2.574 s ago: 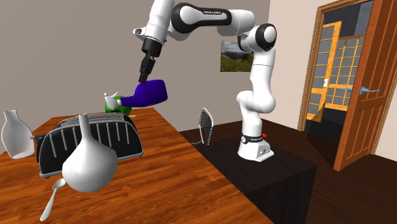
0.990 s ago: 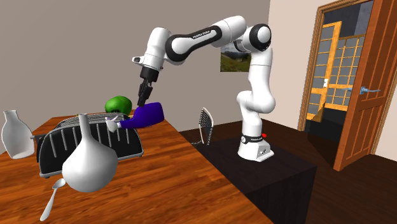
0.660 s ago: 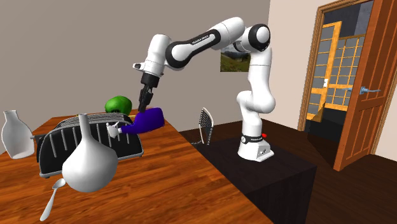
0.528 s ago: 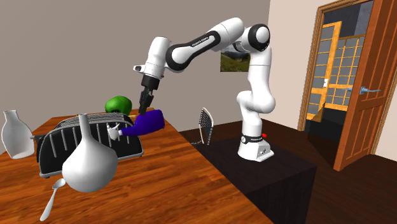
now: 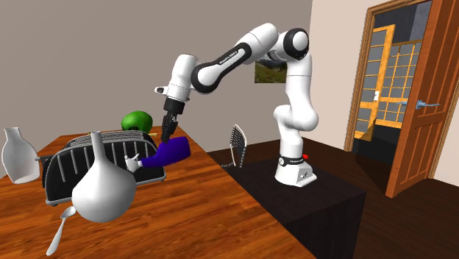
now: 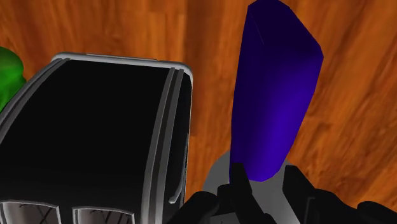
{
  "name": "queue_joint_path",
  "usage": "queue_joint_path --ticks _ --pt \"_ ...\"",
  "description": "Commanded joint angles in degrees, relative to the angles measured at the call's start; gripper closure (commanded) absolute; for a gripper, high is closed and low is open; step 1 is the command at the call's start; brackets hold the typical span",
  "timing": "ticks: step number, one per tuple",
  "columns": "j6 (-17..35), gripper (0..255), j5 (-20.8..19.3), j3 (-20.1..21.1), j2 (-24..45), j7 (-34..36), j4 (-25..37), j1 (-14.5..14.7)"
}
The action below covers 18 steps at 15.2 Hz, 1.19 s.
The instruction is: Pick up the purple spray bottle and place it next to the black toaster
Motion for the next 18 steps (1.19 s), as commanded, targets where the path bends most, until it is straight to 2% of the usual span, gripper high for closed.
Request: queue_joint_path --ticks 1,18 --pt "1.62 255 0.49 -0.03 0.57 -0.57 -1.03 0.01" --pt "13.91 255 6.77 0.98 9.0 -6.31 -5.2 -0.01"
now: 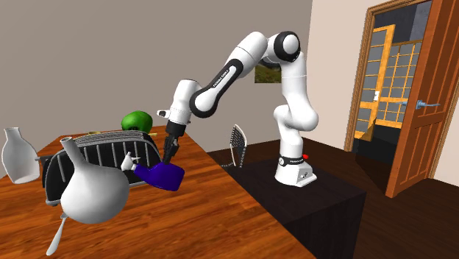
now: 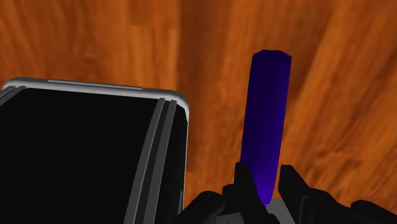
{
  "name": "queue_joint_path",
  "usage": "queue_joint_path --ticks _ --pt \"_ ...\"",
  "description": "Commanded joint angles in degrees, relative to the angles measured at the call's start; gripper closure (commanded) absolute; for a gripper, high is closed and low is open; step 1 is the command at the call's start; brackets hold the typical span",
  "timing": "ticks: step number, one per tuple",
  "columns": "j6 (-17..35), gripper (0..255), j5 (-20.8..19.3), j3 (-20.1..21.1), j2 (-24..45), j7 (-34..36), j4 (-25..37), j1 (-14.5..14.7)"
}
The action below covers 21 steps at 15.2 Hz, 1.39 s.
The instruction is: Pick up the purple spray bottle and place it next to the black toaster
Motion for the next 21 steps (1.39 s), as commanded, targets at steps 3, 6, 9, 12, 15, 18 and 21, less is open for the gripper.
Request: queue_joint_path --ticks 3,6,9,12,15,18,21 --pt "2.83 255 2.12 0.65 2.29 -1.94 -0.85 -0.27" --pt "2.83 255 2.09 0.72 2.29 -1.92 -0.85 -0.34" --pt "2.83 255 2.07 0.78 2.29 -1.9 -0.86 -0.41" --pt "2.68 0 2.2 0.77 2.47 -2.22 -0.58 -0.6" --pt "2.85 0 2.67 0.83 2.56 -2.9 -0.72 -0.89" --pt "-0.01 0 -0.06 -0.07 -1.81 -0.28 -2.06 -0.18" --pt "-2.72 0 -1.9 -0.45 -5.38 1.08 -2.85 -0.34"
